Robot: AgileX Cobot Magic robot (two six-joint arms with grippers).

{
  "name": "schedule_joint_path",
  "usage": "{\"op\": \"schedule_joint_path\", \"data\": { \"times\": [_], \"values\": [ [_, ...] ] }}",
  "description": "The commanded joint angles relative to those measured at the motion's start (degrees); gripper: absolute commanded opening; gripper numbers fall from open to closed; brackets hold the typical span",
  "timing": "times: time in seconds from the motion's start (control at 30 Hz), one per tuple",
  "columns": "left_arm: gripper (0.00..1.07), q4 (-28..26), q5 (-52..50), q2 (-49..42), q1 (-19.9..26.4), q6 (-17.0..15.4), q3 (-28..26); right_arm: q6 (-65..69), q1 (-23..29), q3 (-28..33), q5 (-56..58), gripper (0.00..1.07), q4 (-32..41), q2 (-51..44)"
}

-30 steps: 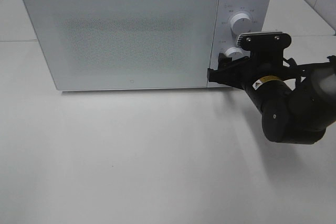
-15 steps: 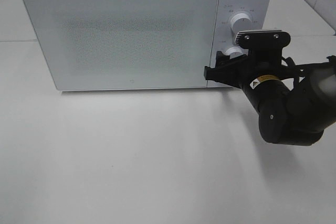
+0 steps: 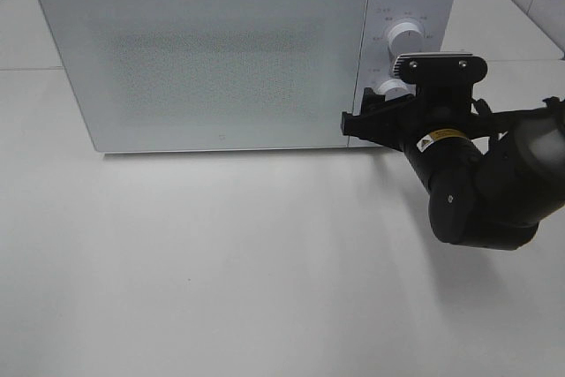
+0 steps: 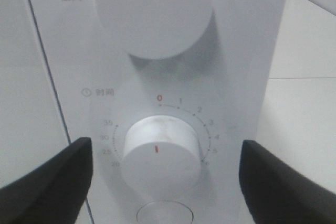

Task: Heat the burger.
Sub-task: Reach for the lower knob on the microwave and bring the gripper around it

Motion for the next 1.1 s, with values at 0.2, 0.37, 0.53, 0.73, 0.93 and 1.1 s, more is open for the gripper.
{"op": "schedule_joint_path", "data": {
  "times": [0.2, 0.37, 0.53, 0.73, 0.93, 1.1],
  "values": [
    [1.01, 0.0, -0.17, -1.2, 0.17, -0.34, 0.11, 0.46, 0.06, -0.17, -12.95, 0.76, -0.86, -0.52],
    [1.01, 0.0, -0.17, -1.2, 0.17, -0.34, 0.11, 0.46, 0.06, -0.4, -12.95, 0.76, -1.03, -0.52],
    [1.01, 0.0, -0.17, -1.2, 0.17, -0.34, 0.11, 0.34, 0.06, -1.03, -12.95, 0.76, -1.2, -0.52],
    [1.01, 0.0, -0.17, -1.2, 0.17, -0.34, 0.11, 0.29, 0.06, -1.49, -12.89, 0.76, -2.06, -0.52],
    [1.01, 0.0, -0.17, -1.2, 0.17, -0.34, 0.11, 0.29, 0.06, -1.49, -12.89, 0.76, -2.06, -0.52],
    [1.01, 0.0, -0.17, -1.2, 0.17, -0.34, 0.11, 0.29, -0.06, -1.49, -12.89, 0.76, -2.12, -0.4]
  ]
}}
